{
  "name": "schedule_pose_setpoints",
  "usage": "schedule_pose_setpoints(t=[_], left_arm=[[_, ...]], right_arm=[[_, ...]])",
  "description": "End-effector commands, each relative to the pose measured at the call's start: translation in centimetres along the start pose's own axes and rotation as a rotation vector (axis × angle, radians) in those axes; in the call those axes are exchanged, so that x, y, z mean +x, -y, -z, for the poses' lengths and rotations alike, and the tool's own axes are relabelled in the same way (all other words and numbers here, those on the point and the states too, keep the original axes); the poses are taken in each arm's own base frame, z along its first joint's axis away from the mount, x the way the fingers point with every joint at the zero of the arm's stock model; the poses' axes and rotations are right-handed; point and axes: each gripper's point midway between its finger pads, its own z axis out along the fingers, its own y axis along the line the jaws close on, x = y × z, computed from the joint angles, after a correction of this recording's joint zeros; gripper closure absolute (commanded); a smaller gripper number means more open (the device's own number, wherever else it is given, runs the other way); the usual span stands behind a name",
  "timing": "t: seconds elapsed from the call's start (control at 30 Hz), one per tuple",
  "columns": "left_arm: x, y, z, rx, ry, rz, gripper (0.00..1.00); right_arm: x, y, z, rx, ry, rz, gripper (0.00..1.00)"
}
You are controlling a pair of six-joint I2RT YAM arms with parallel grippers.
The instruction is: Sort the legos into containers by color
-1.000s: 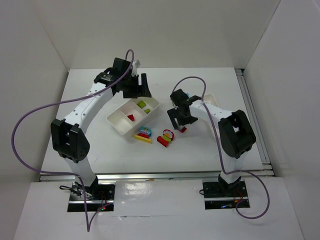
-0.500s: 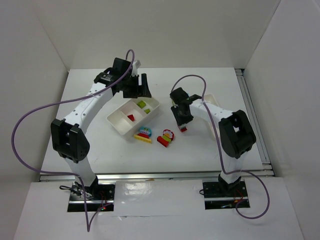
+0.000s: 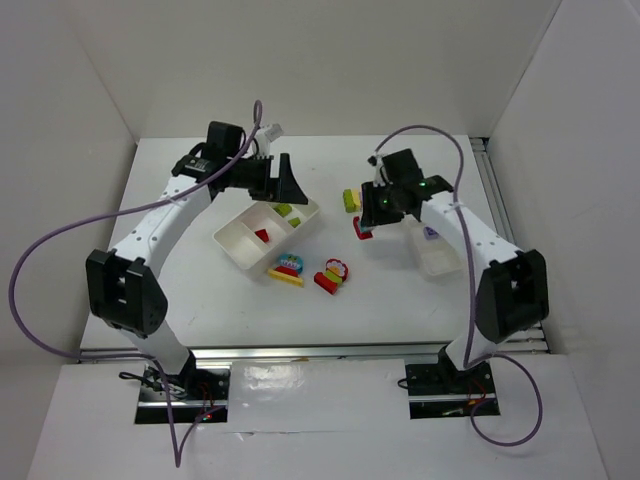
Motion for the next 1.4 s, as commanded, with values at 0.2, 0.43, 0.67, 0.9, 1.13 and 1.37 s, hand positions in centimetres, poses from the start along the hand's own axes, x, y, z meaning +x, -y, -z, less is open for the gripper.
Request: schedule_pose_setpoints(t=[0.2,0.43,0.67,0.9,1.13,1.37], left_arm=[[3.3,9.6,2.1,0.58,-0.106,-0.139,0.04],[3.2,10.0,-0.3,0.523,-0.085,-0.177,0.04],[3.4,9.4,-0.9,0.518,-0.096,-0.17,0.06],[3.4,7.5,-2.0,0.495,-0.119,-0.14,0.05],[3.0,9.5,-2.7,0.61,-0.127,-0.159,0.03],[3.5,10.3,-2.8,0.688,-0.149,-0.141,0.12]], right_arm=[[-4.6,-8.0,8.2,-0.602,0.161,-0.002,0.85],[-6.7,-9.6,11.1,-0.765,0.221,0.005,0.85],[-7.1,-10.1,12.0,-0.821,0.237,0.015,0.85],[-6.9,-10.6,12.8,-0.862,0.232,0.031,0.85],[-6.6,-10.8,12.9,-0.883,0.218,0.017,0.85],[-6.2,-10.9,12.4,-0.878,0.204,0.002,0.85]])
